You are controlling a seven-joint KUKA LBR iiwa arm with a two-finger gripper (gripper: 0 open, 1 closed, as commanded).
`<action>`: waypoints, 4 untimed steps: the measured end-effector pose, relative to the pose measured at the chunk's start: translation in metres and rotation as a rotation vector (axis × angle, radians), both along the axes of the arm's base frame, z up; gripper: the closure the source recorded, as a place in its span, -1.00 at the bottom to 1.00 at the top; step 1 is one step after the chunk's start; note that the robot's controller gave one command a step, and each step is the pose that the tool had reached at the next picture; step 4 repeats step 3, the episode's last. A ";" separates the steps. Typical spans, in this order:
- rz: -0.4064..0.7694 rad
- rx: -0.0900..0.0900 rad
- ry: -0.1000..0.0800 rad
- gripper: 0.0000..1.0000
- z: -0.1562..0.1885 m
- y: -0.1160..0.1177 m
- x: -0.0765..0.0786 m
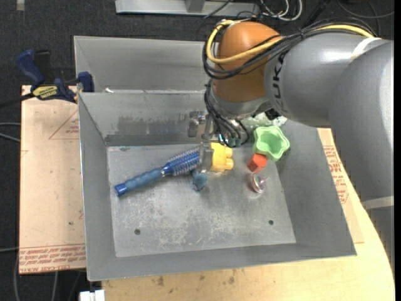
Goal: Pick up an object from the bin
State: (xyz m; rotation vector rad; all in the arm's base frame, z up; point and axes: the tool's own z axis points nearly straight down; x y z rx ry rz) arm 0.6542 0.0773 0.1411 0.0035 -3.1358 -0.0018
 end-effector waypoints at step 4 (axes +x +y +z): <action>0.069 0.001 -0.015 1.00 0.063 0.046 -0.024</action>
Offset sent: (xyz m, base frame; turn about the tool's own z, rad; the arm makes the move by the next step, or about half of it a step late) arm 0.0013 0.0099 -0.0711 -0.0002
